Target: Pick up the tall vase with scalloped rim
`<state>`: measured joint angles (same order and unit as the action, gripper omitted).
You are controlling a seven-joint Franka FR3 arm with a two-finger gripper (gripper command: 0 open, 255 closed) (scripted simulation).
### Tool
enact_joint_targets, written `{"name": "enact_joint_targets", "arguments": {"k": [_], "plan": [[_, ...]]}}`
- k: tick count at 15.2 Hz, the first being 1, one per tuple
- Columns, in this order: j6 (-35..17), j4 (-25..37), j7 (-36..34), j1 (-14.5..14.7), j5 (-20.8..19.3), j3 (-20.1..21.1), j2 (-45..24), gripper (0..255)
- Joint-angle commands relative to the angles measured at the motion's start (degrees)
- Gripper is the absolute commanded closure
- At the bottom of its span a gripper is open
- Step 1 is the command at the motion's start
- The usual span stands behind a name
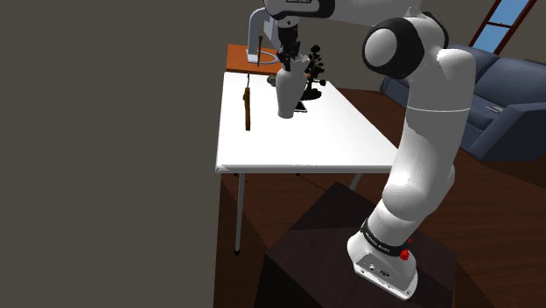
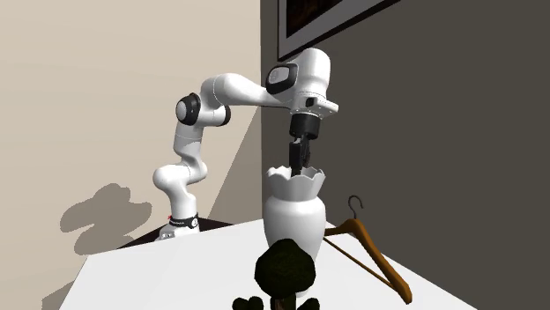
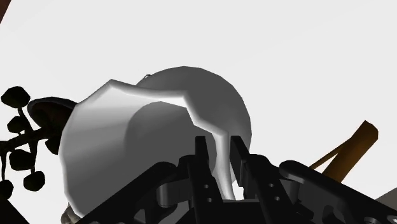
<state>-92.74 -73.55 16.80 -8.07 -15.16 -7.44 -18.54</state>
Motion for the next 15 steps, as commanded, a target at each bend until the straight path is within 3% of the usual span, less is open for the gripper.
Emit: {"name": "enact_joint_targets", "arguments": {"k": [1,4,15], "plan": [[0.0,0.0,0.0,0.0,0.0,0.0,0.0,255],[-0.1,-0.3,0.0,0.0,-0.1,0.0,0.2,255],[10.2,14.6,2.9,-0.2,0.4,-0.2,-4.0,255]]}}
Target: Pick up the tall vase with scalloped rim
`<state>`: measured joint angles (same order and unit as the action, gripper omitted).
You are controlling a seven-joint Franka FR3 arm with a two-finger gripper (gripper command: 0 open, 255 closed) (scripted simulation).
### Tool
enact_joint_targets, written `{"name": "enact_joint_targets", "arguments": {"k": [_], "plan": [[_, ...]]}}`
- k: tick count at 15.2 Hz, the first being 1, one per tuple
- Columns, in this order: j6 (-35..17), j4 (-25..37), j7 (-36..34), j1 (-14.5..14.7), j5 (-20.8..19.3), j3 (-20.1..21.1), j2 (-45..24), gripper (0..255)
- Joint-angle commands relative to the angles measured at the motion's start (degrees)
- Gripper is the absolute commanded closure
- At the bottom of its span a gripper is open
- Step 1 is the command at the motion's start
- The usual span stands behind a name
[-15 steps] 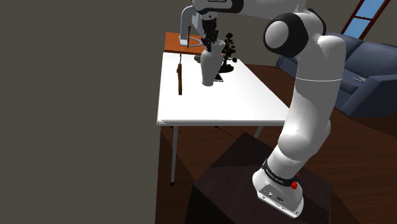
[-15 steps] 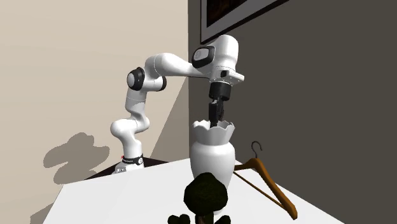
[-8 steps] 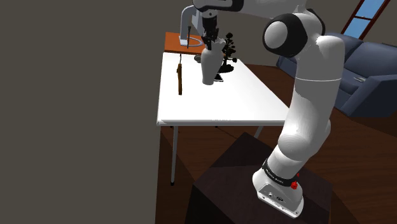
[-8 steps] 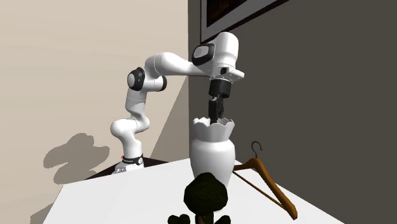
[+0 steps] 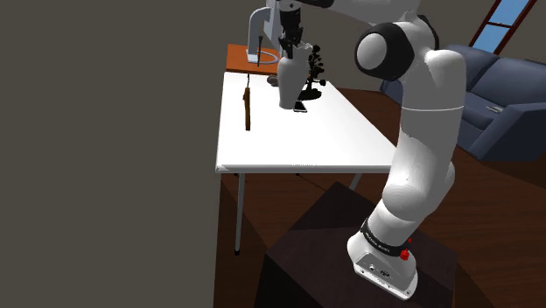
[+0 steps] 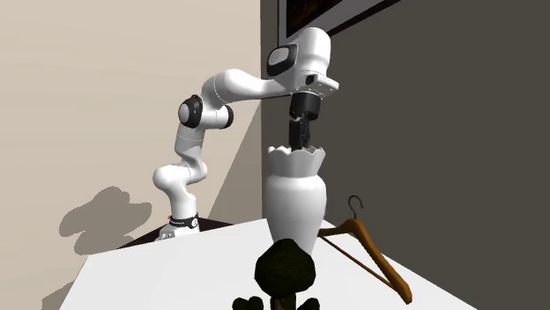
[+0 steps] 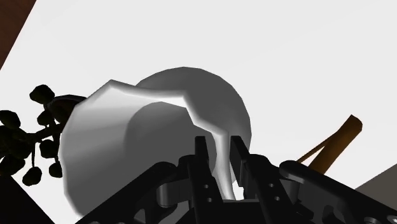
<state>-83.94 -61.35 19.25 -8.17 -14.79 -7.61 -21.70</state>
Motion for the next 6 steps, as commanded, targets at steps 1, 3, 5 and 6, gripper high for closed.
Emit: {"name": "enact_joint_targets", "arguments": {"k": [1,3,5,6], "plan": [[2.5,4.2,0.8,-0.2,0.1,-0.1,-1.5,255],[4.9,8.1,1.5,-0.3,0.2,-0.2,-3.0,255],[6.4,10.8,2.0,-0.4,0.3,-0.2,-4.0,255],[6.4,10.7,2.0,-0.4,0.3,-0.2,-4.0,255]]}}
